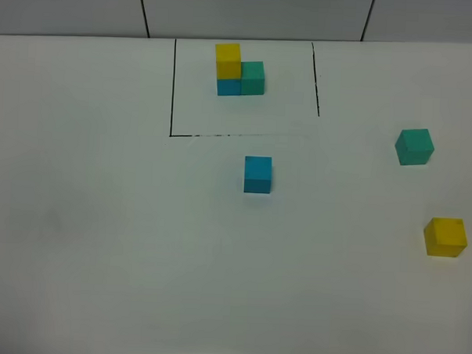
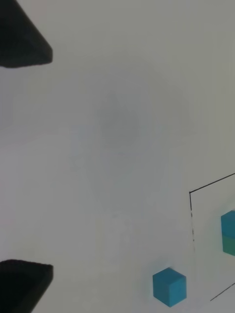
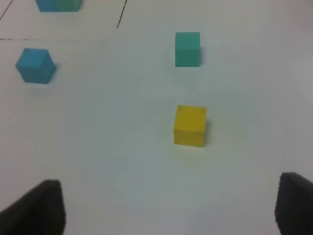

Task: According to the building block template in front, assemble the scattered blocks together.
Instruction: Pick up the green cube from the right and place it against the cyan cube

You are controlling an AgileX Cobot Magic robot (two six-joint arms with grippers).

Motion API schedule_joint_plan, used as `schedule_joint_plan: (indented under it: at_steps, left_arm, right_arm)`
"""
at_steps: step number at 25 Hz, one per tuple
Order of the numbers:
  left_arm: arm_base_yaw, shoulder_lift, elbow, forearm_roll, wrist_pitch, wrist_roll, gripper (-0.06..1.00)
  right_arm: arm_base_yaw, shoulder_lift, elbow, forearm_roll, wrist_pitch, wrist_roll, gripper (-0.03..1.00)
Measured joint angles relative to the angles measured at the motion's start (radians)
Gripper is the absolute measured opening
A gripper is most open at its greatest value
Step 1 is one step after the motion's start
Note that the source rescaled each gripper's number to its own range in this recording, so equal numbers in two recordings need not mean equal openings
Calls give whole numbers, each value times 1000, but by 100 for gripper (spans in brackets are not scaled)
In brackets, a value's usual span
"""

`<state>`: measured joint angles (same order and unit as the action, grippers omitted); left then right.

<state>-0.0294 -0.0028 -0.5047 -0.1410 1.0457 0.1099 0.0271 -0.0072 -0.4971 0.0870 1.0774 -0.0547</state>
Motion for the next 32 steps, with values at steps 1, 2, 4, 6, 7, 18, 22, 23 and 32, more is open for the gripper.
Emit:
schedule_joint_plan:
  at_steps: [1, 2, 4, 6, 7, 18, 22, 23, 32]
  left_arm:
    - [0, 0, 0, 0, 0, 0, 67]
    - [0, 0, 0, 0, 0, 0, 67]
    - [0, 0, 0, 0, 0, 0, 67]
    - [0, 0, 0, 0, 0, 0, 67]
    - [0, 0, 0, 0, 0, 0, 67]
    - [0, 0, 0, 0, 0, 0, 67]
    - [0, 0, 0, 0, 0, 0, 67]
    - [0, 0, 0, 0, 0, 0, 67]
    - [0, 0, 0, 0, -1, 0, 67]
  right_arm:
    - [0, 0, 0, 0, 0, 0, 75]
    - [0, 0, 0, 0, 0, 0, 75]
    - [0, 0, 0, 0, 0, 0, 75]
    - [0, 0, 0, 0, 0, 0, 75]
    - [0, 0, 0, 0, -1, 0, 75]
    - [0, 375, -109, -55, -74, 55, 86]
    - [0, 695, -211, -110, -142, 36, 94]
    - [0, 781, -240, -118, -160, 32, 97]
    - [0, 1468, -588, -87, -222, -69, 100]
